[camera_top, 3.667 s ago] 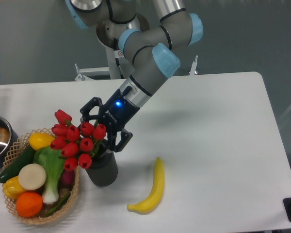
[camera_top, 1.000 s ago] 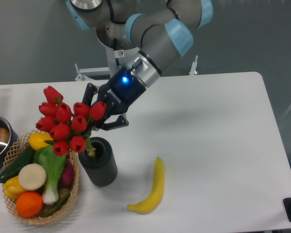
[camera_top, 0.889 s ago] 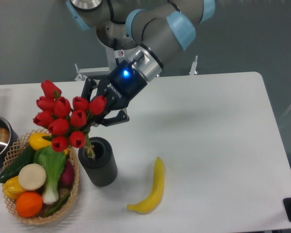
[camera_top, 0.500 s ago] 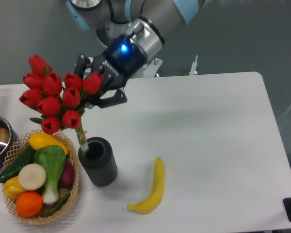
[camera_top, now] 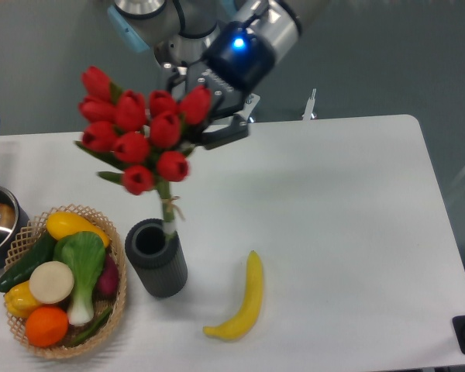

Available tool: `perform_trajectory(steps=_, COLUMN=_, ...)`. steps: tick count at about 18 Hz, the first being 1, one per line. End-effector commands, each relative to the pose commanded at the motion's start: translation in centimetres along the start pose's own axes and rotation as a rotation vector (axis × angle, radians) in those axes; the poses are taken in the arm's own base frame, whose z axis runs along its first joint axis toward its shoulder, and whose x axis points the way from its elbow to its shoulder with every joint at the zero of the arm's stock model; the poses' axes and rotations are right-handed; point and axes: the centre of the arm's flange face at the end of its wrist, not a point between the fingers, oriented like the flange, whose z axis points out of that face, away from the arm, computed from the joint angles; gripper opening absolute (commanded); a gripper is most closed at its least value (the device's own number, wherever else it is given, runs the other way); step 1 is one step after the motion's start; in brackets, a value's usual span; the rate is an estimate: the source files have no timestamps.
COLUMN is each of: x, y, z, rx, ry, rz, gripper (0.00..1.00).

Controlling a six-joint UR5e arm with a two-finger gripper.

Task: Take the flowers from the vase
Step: 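Lift the tulip bunch up out of the black vase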

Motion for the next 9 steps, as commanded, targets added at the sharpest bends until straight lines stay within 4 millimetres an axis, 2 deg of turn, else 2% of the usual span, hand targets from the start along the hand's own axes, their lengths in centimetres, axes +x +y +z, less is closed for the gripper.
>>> perform_trajectory(steps=5, x=-1.6, y=1.0, z=-1.0, rx=0.003, ry=-0.021, rz=-0.019, gripper=0.28)
perform_trajectory(steps=9, x=-1.9, y=2.2, z=-1.3, rx=0.000, ry=-0.028, rz=-0.015, gripper=0.28)
